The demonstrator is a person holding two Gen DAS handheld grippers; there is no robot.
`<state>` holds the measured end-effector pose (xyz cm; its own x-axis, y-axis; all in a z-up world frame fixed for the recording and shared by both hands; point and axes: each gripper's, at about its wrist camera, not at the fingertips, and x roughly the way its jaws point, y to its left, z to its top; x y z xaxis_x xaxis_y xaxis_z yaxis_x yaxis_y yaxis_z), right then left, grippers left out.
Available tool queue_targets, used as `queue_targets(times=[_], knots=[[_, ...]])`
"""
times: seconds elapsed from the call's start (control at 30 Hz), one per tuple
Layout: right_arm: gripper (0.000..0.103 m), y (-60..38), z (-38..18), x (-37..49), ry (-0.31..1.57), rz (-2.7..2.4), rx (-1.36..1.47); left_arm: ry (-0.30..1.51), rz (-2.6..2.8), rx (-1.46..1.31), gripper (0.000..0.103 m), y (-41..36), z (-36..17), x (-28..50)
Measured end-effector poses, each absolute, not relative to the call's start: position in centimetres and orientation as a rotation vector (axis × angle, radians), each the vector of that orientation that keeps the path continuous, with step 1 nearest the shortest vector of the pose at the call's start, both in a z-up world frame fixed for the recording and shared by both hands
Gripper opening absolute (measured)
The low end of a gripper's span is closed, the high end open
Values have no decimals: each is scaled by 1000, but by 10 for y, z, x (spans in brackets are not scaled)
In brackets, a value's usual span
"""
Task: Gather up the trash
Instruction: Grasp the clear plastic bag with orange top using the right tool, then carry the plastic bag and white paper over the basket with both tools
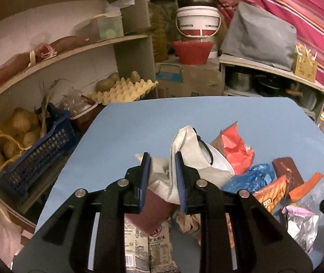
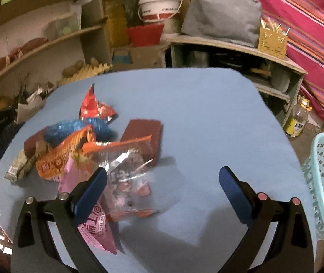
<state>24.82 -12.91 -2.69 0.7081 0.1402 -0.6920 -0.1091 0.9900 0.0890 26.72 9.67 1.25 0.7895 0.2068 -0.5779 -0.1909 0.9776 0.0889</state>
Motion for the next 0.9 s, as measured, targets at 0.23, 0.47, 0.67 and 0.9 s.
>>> queue_targets(times=[0.23,0.47,0.67,0.9], knots=[[96,-110,-40,253,813,162,1,617,203,31,21,96,14,262],[61,-102,-46,261,831,194,3,624,202,23,21,99,13,261],[40,-108,-42,261,808,225,20,626,195,14,21,97,13,266],[26,-137,-29,257,773,214,36,612,137,9,21,74,18,266]])
